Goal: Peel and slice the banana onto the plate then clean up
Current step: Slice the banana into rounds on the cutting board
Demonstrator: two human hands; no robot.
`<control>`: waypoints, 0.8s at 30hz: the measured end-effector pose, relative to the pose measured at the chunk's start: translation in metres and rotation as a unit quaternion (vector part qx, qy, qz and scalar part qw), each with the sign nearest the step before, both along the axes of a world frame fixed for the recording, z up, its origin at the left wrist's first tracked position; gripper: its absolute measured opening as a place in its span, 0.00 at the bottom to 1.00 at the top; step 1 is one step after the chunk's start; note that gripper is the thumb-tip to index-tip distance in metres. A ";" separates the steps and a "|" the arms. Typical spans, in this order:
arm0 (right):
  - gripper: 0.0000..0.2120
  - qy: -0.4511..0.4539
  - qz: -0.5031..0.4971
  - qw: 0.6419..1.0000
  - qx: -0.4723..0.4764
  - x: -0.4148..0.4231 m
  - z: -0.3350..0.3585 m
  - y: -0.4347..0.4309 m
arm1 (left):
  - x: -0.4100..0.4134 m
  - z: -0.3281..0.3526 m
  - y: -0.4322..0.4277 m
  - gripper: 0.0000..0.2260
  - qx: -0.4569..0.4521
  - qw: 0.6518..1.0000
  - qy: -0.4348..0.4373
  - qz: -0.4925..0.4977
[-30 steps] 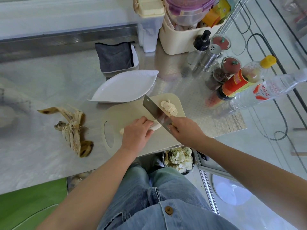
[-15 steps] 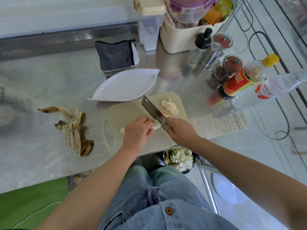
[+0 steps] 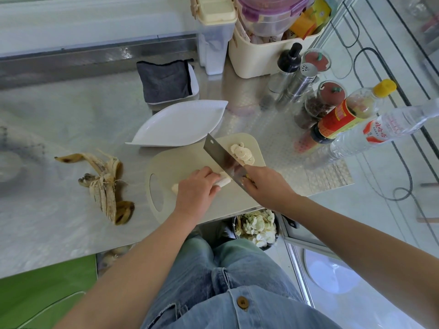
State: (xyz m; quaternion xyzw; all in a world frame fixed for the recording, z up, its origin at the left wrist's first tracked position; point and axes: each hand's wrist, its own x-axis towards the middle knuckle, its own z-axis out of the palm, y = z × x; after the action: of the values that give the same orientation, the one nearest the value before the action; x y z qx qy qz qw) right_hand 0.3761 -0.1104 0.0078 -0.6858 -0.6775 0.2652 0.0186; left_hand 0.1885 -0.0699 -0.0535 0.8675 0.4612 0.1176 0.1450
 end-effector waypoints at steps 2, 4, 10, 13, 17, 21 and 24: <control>0.05 0.000 0.001 1.000 -0.005 0.000 0.001 -0.001 | 0.000 0.000 0.000 0.12 0.004 1.000 0.000 0.000; 0.07 -0.002 0.000 1.000 -0.011 0.000 -0.001 -0.002 | 0.000 0.000 0.000 0.12 0.004 1.000 -0.005 -0.001; 0.05 -0.002 -0.003 1.000 -0.020 -0.002 -0.007 -0.004 | -0.001 0.000 0.000 0.11 -0.003 1.000 -0.005 -0.002; 0.05 -0.006 -0.005 0.999 -0.035 -0.005 -0.012 -0.004 | -0.001 0.001 0.000 0.11 -0.003 1.000 -0.004 -0.006; 0.06 -0.017 -0.010 0.998 -0.055 -0.008 -0.020 -0.006 | -0.001 0.002 0.000 0.12 -0.001 1.000 -0.001 -0.008; 0.08 -0.002 -0.023 0.999 -0.029 -0.008 -0.014 -0.005 | -0.002 0.003 0.001 0.11 0.001 1.000 -0.002 -0.012; 0.06 0.005 -0.027 1.000 0.000 -0.004 -0.005 -0.002 | -0.002 0.004 0.001 0.12 0.003 1.000 0.003 -0.014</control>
State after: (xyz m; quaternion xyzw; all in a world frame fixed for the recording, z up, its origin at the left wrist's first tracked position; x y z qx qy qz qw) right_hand 0.3721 -0.1126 0.0031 -0.7026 -0.6587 0.2676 0.0289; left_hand 0.1860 -0.0693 -0.0494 0.8746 0.4491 0.1146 0.1426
